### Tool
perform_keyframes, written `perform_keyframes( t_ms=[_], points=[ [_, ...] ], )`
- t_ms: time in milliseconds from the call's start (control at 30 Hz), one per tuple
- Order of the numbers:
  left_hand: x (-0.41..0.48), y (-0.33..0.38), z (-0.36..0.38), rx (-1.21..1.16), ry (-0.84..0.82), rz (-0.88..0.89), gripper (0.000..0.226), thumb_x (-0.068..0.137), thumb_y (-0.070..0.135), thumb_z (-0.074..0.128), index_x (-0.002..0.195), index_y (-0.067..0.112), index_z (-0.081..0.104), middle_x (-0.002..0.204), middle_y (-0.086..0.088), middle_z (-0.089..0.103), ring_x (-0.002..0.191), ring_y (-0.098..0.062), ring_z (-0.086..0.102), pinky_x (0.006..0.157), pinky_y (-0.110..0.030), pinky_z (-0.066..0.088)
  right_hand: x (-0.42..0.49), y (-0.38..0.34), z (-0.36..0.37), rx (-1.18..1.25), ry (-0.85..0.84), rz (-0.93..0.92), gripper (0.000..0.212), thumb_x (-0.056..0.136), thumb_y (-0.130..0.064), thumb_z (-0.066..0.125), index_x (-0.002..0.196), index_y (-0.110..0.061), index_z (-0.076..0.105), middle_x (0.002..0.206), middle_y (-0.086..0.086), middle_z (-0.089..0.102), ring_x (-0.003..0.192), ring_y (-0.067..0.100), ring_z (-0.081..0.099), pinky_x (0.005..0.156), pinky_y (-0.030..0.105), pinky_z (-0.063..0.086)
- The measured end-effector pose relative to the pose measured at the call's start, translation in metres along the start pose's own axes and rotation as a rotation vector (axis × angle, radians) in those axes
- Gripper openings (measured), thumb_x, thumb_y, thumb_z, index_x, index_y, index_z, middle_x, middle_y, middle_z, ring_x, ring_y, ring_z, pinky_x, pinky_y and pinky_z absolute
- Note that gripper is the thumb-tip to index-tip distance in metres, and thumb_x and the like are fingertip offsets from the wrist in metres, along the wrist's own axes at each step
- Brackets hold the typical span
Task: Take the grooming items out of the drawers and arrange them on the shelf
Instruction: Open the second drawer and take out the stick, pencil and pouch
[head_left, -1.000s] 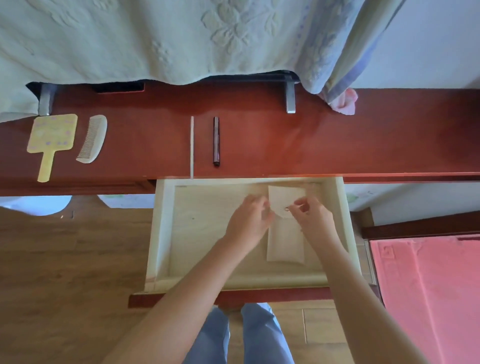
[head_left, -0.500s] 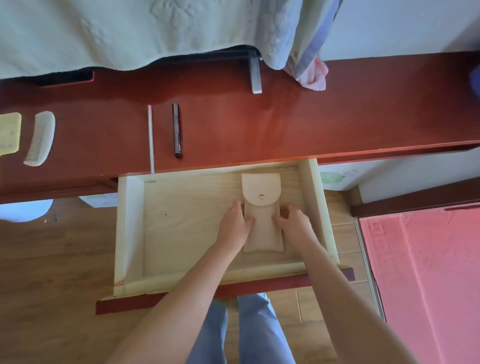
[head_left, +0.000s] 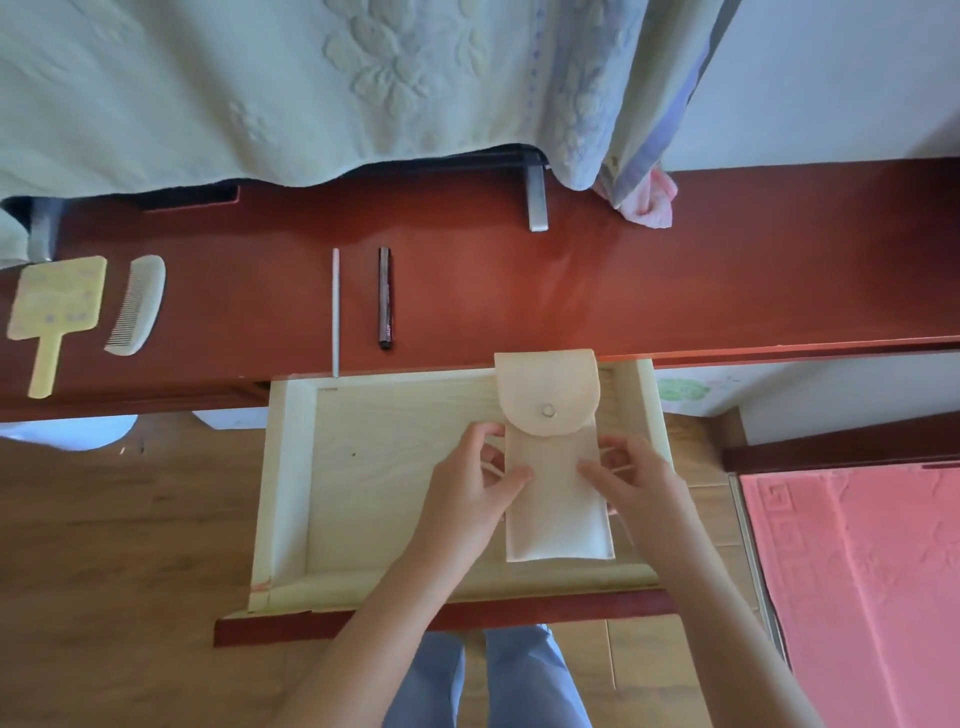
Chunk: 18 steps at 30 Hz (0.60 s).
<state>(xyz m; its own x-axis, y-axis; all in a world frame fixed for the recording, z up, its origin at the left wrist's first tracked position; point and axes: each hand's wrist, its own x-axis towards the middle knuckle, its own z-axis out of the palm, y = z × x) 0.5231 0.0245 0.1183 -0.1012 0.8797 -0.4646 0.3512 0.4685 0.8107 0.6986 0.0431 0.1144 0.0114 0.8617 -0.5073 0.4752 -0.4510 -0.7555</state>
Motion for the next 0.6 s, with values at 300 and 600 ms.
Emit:
perform_keyframes(
  t_ms=[300, 600],
  points=[
    [0.091, 0.049, -0.039, 0.117, 0.21, 0.197, 0.034, 0.086, 0.016, 0.063, 0.119, 0.017, 0.058, 0.094, -0.001, 0.063, 0.088, -0.019, 0.062, 0.074, -0.043, 0.056, 0.084, -0.088, 0.002, -0.07, 0.087, -0.224, 0.017, 0.087, -0.023, 0.059, 0.104, -0.02, 0.061, 0.084, -0.011, 0.059, 0.086, 0.018, 0.06, 0.081, 0.046, 0.053],
    [0.159, 0.048, -0.044, 0.343, 0.285, 0.177, 0.039, 0.089, 0.023, 0.057, 0.125, 0.008, 0.055, 0.11, -0.011, 0.063, 0.1, -0.026, 0.059, 0.077, -0.037, 0.05, 0.155, -0.11, 0.022, -0.316, 0.118, -0.261, 0.027, 0.09, -0.021, 0.055, 0.111, -0.004, 0.058, 0.109, 0.011, 0.063, 0.101, 0.026, 0.057, 0.079, 0.035, 0.046]
  ],
)
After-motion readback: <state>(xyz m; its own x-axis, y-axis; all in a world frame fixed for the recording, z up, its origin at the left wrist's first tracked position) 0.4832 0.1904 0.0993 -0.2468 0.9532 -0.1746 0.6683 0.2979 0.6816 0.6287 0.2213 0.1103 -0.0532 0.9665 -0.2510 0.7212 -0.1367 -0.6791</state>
